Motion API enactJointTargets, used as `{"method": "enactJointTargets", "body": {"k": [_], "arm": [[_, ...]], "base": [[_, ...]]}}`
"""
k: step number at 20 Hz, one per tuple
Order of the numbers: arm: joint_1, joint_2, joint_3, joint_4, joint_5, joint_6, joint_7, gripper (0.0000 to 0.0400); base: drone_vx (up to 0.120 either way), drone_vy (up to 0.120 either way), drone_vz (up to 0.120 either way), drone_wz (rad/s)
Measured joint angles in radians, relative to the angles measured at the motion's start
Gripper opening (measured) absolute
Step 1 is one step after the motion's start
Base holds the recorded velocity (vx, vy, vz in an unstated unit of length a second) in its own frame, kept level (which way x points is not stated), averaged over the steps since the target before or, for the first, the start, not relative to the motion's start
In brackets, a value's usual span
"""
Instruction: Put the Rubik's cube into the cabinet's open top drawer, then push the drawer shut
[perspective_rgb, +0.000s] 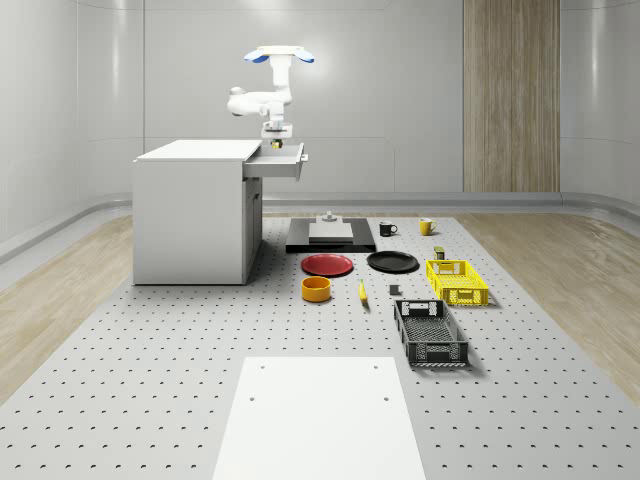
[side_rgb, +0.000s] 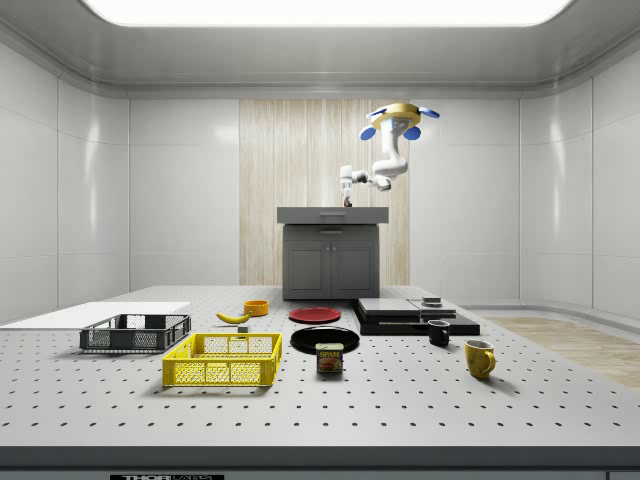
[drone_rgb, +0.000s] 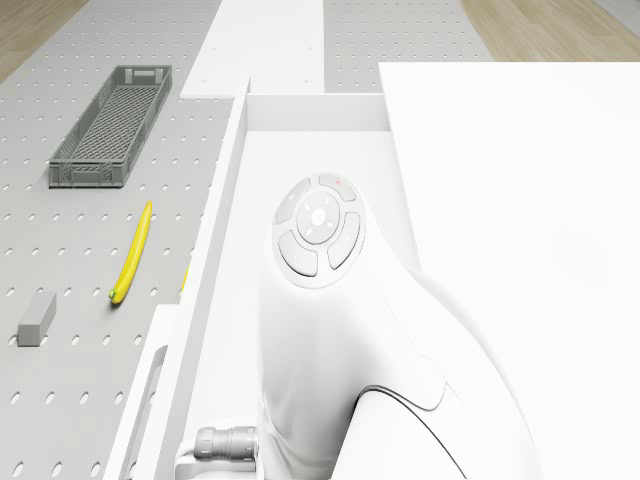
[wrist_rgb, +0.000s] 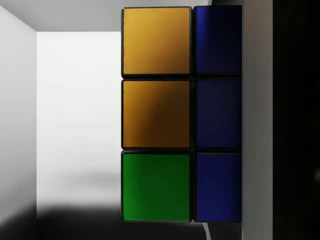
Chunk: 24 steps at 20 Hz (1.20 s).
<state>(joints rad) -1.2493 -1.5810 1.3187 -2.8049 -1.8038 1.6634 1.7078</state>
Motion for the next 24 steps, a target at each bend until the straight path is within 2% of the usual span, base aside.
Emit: {"method": "enactJointTargets", "body": {"k": [10, 23, 24], "arm": [[-0.059, 0.015, -0.090, 0.026, -0.088, 0.023, 0.043, 0.0325], [-0.101, 0.049, -0.237, 0.088, -0.230, 0.066, 0.051, 0.0325], [-0.103, 0.052, -0.246, 0.093, -0.240, 0.069, 0.051, 0.0336]], "base": [[0.000, 0.000, 0.000, 0.000], [0.000, 0.000, 0.000, 0.000], [0.000, 0.000, 0.000, 0.000]]}}
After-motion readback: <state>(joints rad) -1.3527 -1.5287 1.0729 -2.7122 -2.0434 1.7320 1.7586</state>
